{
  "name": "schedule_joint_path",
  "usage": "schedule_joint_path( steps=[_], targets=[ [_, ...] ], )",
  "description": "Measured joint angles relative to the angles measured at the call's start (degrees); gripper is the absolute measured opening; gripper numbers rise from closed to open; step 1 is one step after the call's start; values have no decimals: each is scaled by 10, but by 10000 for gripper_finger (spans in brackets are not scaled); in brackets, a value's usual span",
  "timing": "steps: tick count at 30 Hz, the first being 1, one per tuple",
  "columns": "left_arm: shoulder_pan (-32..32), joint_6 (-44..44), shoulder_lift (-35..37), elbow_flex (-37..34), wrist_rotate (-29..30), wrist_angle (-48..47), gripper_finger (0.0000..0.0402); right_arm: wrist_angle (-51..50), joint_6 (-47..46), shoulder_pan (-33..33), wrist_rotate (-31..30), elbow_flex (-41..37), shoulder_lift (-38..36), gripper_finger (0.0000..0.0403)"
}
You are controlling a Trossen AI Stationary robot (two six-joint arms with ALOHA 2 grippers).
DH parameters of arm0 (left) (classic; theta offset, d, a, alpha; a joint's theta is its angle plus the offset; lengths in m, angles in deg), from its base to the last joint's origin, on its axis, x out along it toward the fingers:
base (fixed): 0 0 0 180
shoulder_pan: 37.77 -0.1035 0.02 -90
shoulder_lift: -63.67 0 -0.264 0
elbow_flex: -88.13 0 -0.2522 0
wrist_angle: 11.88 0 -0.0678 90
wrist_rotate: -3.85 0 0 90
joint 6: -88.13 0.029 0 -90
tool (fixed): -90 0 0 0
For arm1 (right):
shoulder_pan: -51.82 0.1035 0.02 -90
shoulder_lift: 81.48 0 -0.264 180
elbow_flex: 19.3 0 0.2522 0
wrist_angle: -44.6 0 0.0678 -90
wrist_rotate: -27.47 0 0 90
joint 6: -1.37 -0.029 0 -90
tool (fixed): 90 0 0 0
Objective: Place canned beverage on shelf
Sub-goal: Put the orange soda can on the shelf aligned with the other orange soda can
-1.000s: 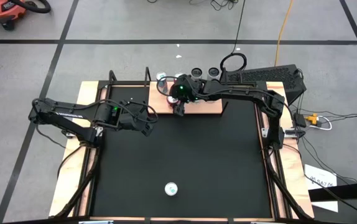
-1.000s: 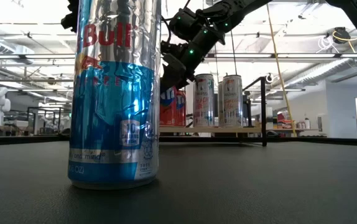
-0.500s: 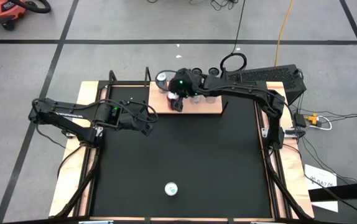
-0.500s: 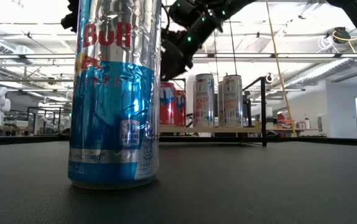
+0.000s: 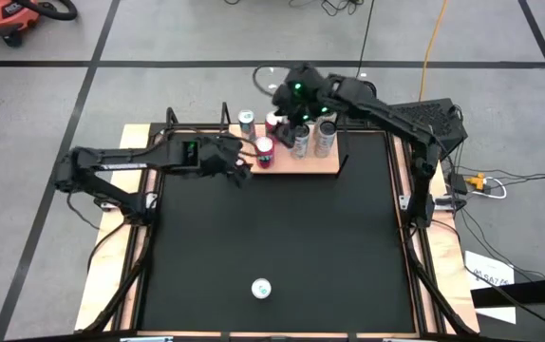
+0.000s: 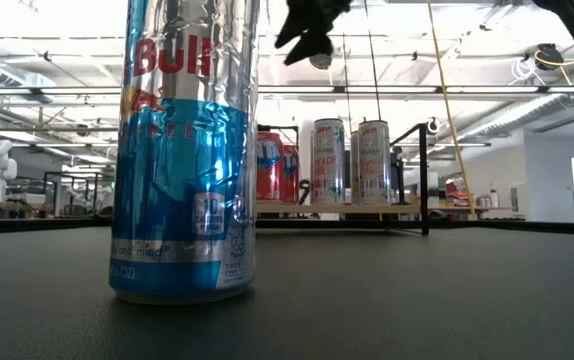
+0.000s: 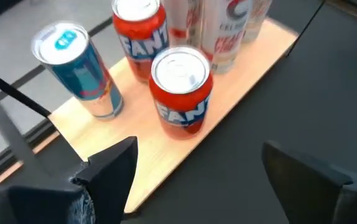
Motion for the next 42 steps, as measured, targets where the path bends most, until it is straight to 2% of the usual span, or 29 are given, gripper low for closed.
schedule_joint_path(
  steps=[4, 7, 16, 23, 29, 37, 42],
  targets=[
    [-18, 33, -38, 0, -12, 5, 332, -44, -4, -23, 11, 0, -29, 236],
    [-28, 62, -67, 0, -33, 18, 316, -52, -12, -31, 12, 0, -54, 218],
    [-77, 28, -117, -11, -74, 38, 198, -72, -43, -54, -1, -1, -128, 148],
    [-105, 56, -115, -45, -126, 135, 146, -82, -65, -54, -47, -42, -187, 95],
    [-117, 55, -122, -51, -206, 174, 130, -56, -84, -57, -51, -123, -238, 70],
    [-129, 54, -134, -48, -225, 215, 127, 8, -110, -58, -51, -232, -290, 62],
    [-131, 55, -136, -48, -225, 233, 127, 18, -118, -58, -50, -266, -304, 62]
  ],
)
